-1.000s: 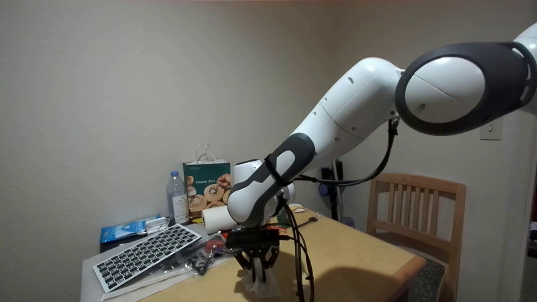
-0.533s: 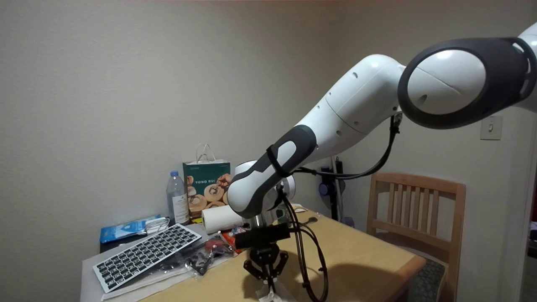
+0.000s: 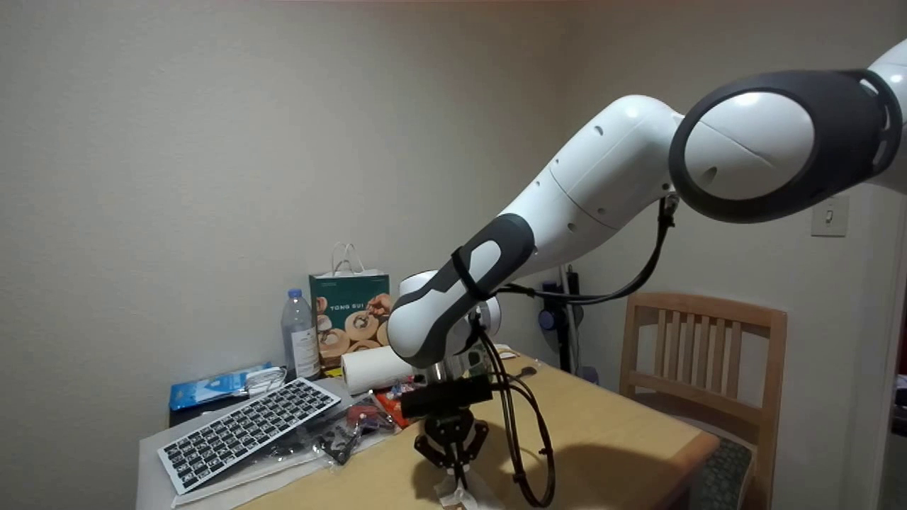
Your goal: Wipe the table with the white cloth
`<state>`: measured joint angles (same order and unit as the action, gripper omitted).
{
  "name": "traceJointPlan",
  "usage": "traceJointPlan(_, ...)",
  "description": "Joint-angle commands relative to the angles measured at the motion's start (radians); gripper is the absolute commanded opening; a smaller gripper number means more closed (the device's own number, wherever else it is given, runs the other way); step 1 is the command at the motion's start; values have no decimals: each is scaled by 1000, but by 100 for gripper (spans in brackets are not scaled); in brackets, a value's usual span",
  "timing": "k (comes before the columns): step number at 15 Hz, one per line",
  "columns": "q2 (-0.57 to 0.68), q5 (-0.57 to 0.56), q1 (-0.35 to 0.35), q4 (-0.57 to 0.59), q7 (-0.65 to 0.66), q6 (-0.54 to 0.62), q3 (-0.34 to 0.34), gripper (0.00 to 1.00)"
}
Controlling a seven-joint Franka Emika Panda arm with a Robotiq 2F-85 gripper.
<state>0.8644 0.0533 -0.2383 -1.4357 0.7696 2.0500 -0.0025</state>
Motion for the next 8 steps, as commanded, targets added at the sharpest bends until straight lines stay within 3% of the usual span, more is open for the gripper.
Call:
traceJointPlan(1, 33, 57, 59, -1, -10, 110, -10, 0)
traceJointPlan(5, 32, 183, 163, -17, -41, 128, 6, 0)
traceJointPlan(6, 12, 136, 109, 5, -4, 94, -17, 0)
traceJointPlan(8, 13, 143, 129, 7, -9, 94, -20, 2)
